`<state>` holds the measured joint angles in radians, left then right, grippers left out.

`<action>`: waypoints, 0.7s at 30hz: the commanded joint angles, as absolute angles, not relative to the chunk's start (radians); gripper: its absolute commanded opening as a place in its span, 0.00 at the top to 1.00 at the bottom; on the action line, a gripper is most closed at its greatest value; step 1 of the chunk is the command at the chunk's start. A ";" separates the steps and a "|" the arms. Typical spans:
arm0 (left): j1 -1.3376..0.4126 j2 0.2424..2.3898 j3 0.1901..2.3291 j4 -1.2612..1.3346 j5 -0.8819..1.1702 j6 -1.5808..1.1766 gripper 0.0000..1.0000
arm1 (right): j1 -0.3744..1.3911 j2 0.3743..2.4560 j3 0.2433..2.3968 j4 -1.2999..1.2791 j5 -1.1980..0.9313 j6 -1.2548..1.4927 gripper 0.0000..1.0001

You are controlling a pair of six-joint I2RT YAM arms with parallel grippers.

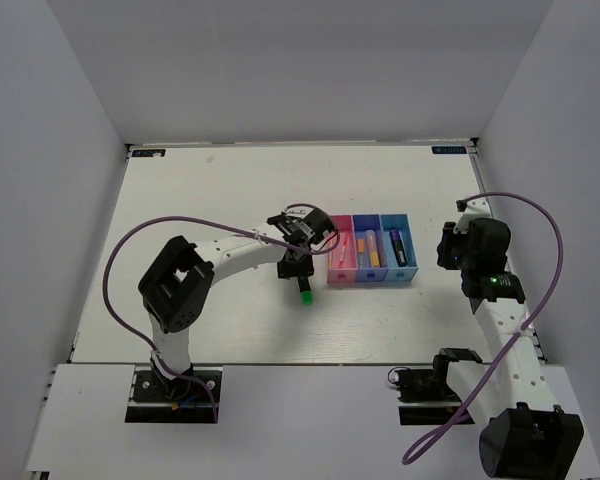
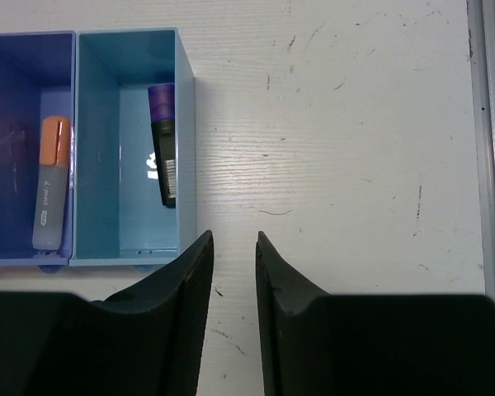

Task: Sort the stationery into containers
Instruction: Pick up the pen from the center of the board.

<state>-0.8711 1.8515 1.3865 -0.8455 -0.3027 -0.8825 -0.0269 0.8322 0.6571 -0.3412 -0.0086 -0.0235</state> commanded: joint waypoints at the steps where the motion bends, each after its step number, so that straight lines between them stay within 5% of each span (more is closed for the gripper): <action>1: -0.858 1.836 1.356 -0.825 -0.293 -0.908 0.51 | -0.040 0.833 0.676 -0.327 -0.025 -0.018 0.69; 21: -0.861 1.948 1.344 -0.755 -0.218 -0.940 0.48 | -0.060 0.824 0.673 -0.328 -0.057 -0.011 0.68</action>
